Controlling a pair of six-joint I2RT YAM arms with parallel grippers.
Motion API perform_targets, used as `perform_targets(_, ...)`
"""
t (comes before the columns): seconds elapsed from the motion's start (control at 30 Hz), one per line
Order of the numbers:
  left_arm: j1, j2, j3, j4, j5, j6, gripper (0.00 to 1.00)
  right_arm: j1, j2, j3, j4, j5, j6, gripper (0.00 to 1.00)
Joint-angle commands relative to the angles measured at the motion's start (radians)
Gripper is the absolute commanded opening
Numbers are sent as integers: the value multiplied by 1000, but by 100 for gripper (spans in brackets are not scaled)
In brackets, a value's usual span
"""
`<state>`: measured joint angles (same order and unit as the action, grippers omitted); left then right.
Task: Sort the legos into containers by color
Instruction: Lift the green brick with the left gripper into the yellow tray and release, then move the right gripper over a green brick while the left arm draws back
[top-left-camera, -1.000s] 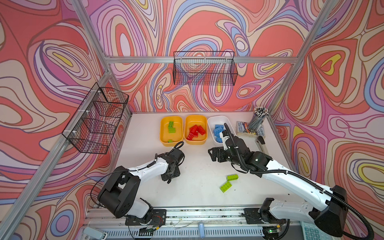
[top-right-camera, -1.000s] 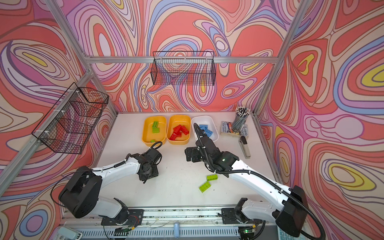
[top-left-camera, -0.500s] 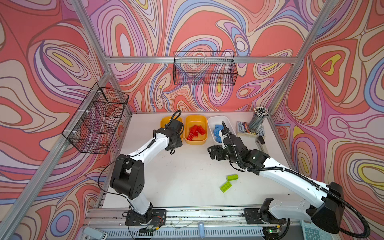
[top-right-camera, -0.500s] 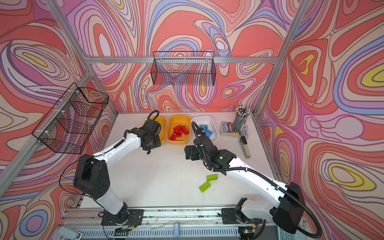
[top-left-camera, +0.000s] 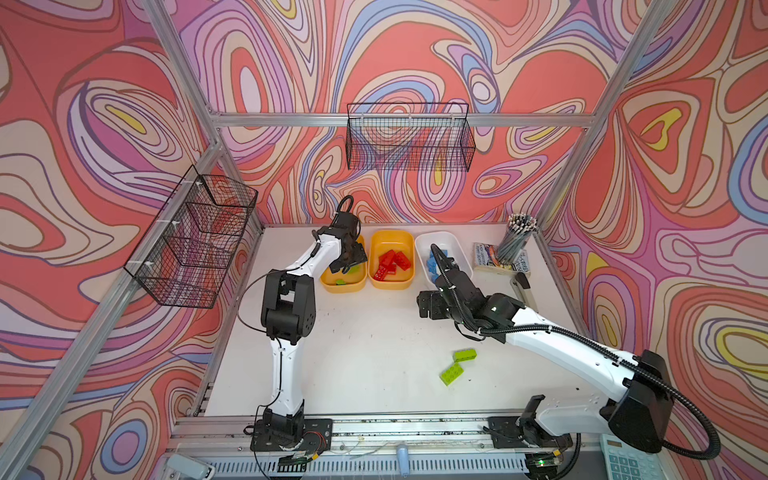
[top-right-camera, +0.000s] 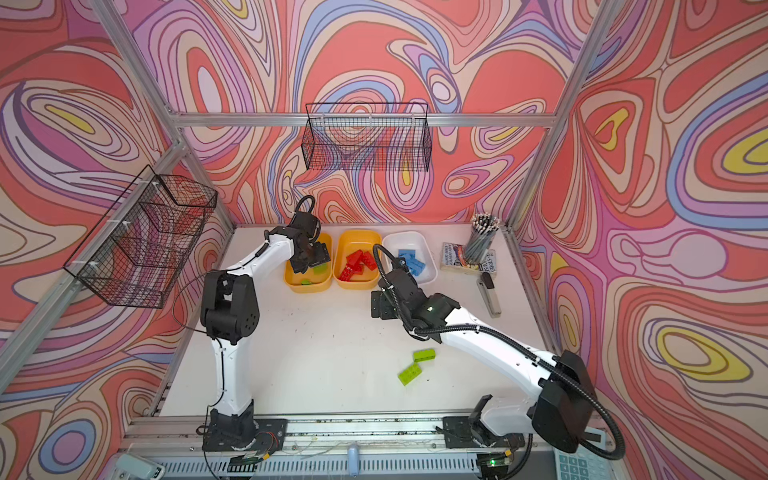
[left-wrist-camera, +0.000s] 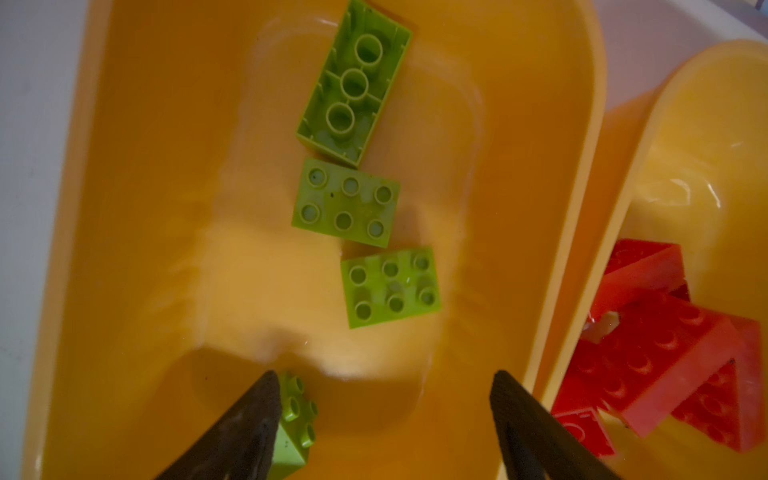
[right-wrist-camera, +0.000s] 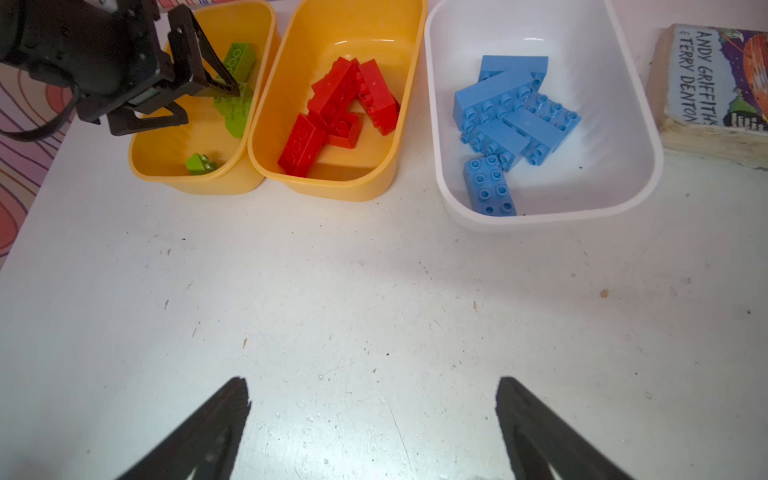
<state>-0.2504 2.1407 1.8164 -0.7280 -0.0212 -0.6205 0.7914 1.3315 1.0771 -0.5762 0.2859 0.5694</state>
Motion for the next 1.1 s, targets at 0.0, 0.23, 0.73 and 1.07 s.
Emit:
perform_targets(0.0,-4,-94,-77,22,40,9,95,-3,-6,-42,-71,53,39,98)
perform_targets(0.23,-26,-399,-414,143,43,-3,100,-50,-39,-172,-95,31,61,98)
perform_targets(0.73,-254,-940,-1071,284,-31,-33,100,-158,-54,-378,8,-141,53,98)
perform_targets(1.07,-267,-1111,-1198,260,-34,-70,100,-158,-55,-431,29,-173,59,96)
